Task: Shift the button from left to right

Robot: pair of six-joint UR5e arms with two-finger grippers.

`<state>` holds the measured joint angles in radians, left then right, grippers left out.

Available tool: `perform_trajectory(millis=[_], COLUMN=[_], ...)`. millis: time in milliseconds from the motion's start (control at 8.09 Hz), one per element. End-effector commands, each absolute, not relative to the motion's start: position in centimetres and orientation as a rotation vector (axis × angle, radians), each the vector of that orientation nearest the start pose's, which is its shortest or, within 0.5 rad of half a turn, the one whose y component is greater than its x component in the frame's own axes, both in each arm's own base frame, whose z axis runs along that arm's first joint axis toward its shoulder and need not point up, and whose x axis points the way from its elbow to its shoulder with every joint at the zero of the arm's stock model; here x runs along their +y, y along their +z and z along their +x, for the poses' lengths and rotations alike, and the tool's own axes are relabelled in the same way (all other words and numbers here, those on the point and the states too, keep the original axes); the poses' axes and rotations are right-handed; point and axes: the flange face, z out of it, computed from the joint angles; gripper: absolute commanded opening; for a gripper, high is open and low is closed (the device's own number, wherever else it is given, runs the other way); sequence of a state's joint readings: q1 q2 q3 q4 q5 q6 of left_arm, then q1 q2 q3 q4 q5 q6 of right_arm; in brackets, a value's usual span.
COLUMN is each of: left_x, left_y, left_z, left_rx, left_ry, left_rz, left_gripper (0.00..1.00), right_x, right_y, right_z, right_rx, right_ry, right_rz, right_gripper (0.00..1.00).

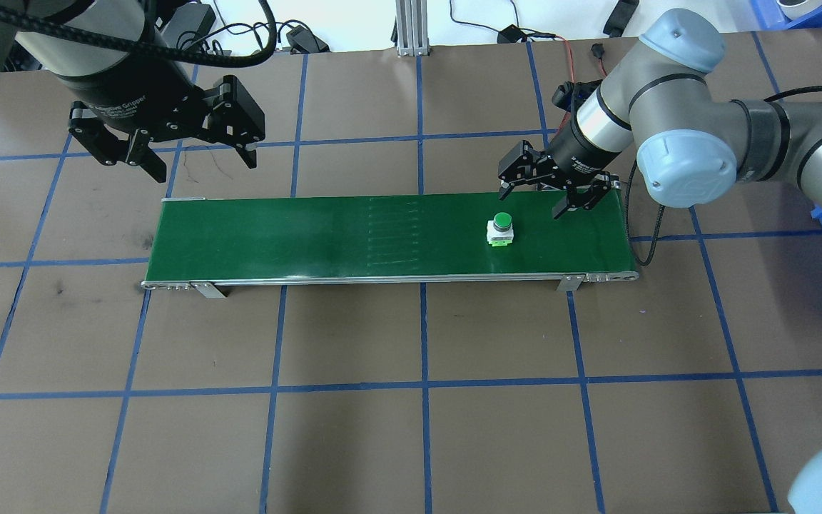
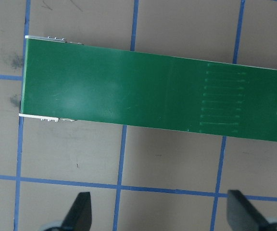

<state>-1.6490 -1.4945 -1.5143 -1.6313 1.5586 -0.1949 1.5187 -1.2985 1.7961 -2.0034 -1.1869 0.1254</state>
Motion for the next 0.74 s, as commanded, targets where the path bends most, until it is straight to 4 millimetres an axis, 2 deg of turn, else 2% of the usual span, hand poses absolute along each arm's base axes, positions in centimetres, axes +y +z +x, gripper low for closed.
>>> perform_trajectory(millis=[0, 247, 371, 618], left_x=[-45.1, -45.1, -45.1, -45.0], left_y=[54.5, 54.6, 54.6, 54.6], left_z=[-17.0, -17.0, -17.0, -17.0], left_rx=[3.156, 3.156, 3.156, 3.156], left_ry=[-0.108, -0.113, -0.110, -0.113], left_rz=[-0.183, -0.183, -0.183, -0.183], left_gripper=[1.00, 1.00, 1.00, 1.00], right_x=[-56.0, -55.9, -55.9, -55.6], right_y=[26.8, 26.0, 25.4, 24.9], right_z=[14.1, 13.9, 13.6, 12.8], right_rx=[2.813, 2.851, 2.883, 2.958], right_ry=[0.149, 0.166, 0.180, 0.188], right_rz=[0.236, 0.146, 0.112, -0.113], right_gripper=[0.99, 0.99, 0.95, 0.60])
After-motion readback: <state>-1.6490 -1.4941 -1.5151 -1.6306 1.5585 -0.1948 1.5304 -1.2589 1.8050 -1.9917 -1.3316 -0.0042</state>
